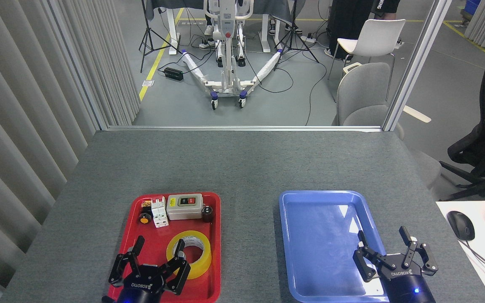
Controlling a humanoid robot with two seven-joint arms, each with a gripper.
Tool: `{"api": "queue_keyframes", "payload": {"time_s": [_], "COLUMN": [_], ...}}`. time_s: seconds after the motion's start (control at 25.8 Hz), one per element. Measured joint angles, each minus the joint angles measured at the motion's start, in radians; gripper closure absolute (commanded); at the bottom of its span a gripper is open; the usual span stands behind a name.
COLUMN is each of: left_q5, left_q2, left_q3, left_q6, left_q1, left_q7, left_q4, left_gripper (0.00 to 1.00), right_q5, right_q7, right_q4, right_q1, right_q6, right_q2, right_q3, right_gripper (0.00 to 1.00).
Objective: Place and move tape with both arms
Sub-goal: 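Move the left gripper down toward the yellow tape roll in the red tray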
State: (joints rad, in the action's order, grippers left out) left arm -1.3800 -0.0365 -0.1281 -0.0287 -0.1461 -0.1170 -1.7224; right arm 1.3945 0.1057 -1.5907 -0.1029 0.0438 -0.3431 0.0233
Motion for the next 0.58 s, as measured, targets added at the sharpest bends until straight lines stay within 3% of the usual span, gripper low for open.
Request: {"api": "queue_keyframes", "payload": {"time_s": [0.27, 0.58], "left_q5": [0.0, 0.001], "left_q2": [-0.001, 0.004], "left_q3": [0.004, 0.004], "left_q6": [0.008, 0.01], "left_q1": [0.0, 0.0], "left_q7": [0.002, -0.002], "left_q4": [-0.001, -0.002], "left_gripper": [0.0, 0.0], "right_q5": [0.0, -0.001], "right_q7": [-0.008, -0.012], "right_q4": [-0.001, 0.0], "right_q1": [-0.01, -0.023], "right_q6": [-0.119, -0.132], "right_q2": [0.003, 0.02], "right_q3": [0.029, 0.045], "right_gripper": [0.01, 0.01]}}
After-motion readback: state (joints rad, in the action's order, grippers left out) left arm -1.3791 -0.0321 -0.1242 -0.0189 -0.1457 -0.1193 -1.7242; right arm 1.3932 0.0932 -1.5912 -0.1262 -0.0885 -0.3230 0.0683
